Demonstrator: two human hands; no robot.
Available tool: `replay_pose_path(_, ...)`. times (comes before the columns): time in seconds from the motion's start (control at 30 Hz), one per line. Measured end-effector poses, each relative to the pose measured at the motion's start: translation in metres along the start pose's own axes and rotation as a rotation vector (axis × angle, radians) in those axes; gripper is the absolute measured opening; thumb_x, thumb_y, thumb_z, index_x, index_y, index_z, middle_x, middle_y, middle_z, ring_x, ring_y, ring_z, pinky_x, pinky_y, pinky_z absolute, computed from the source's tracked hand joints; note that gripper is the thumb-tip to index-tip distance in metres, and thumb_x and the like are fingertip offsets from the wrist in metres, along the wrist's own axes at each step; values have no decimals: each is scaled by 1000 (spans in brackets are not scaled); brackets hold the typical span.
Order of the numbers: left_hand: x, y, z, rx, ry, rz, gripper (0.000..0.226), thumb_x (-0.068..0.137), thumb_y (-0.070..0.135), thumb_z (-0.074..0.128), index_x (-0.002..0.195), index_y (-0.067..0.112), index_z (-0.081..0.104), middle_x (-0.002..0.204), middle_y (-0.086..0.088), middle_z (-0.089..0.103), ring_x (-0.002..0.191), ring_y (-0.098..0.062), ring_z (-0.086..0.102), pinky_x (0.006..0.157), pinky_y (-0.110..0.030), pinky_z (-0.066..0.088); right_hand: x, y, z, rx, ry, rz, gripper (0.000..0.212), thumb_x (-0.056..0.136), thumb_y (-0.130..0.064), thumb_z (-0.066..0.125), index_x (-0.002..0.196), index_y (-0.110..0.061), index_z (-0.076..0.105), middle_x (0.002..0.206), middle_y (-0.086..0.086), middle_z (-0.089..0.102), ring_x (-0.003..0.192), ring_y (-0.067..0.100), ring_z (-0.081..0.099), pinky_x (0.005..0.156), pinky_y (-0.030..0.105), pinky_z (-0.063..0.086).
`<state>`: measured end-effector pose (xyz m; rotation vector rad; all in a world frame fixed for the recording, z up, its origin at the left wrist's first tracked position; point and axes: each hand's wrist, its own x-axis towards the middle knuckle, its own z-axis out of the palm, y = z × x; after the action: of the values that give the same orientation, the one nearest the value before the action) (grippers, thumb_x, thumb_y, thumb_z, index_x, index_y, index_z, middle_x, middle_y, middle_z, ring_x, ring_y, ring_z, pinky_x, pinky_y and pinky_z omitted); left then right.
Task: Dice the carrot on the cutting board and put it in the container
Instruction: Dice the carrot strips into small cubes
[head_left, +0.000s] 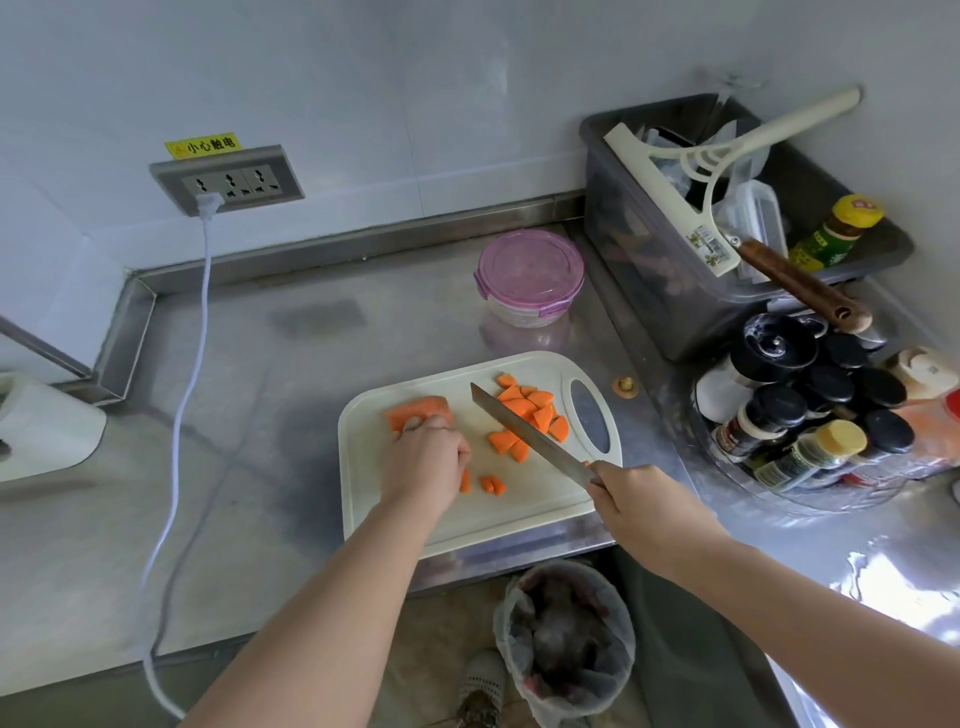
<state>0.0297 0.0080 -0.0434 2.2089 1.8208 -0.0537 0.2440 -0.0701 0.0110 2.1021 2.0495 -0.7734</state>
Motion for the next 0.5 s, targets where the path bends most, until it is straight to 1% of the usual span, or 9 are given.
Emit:
replay_pose_path(0.07,-3,-1,-3,30,-11,145,26,96,25,48,113,32,66,124,12,54,116,-20,41,92,-31,34,0,0,0,10,-4,4,29,105,-29,27,117,-15,50,64,-8,40,50,7,35,42,20,21)
replay_pose_path(0.13,-7,3,-6,70,-81,328,32,97,26,48,126,36,57,129,15,50,121,-17,38,93,-32,30,0,1,1,11,1,-4,31,105,-29,28,121,-14,50,64,-9,40,51,7,35,42,20,22)
replay_pose_path(0.2,-7,6,-7,120,-154,424,35,96,26,50,131,35,52,132,13,48,122,-17,39,95,-31,29,0,3,1,20,2,-7,31,105,-28,29,122,-14,51,64,-9,40,51,7,36,43,21,24)
replay_pose_path(0.27,-5,9,-6,140,-185,456,34,96,23,50,128,34,54,129,9,49,119,-19,41,96,-31,30,1,5,1,27,3,-2,30,105,-27,29,120,-13,51,64,-9,41,52,8,37,44,22,25)
replay_pose_path(0.37,0,11,-5,114,-210,493,24,93,17,53,112,31,60,116,6,52,109,-21,47,91,-32,36,1,7,3,26,0,-7,29,105,-27,30,117,-13,51,64,-10,40,53,6,37,45,20,23)
replay_pose_path(0.43,4,13,-6,111,-235,505,15,92,18,56,102,27,60,110,6,54,103,-20,49,88,-35,41,1,7,3,24,-6,-13,27,105,-28,30,113,-14,51,64,-10,40,52,6,37,44,20,23)
replay_pose_path(0.5,8,15,-7,93,-279,492,11,89,19,60,99,24,61,109,6,56,101,-19,53,86,-37,45,0,7,3,17,-10,-9,23,105,-28,30,107,-17,50,65,-9,41,52,7,37,44,21,24)
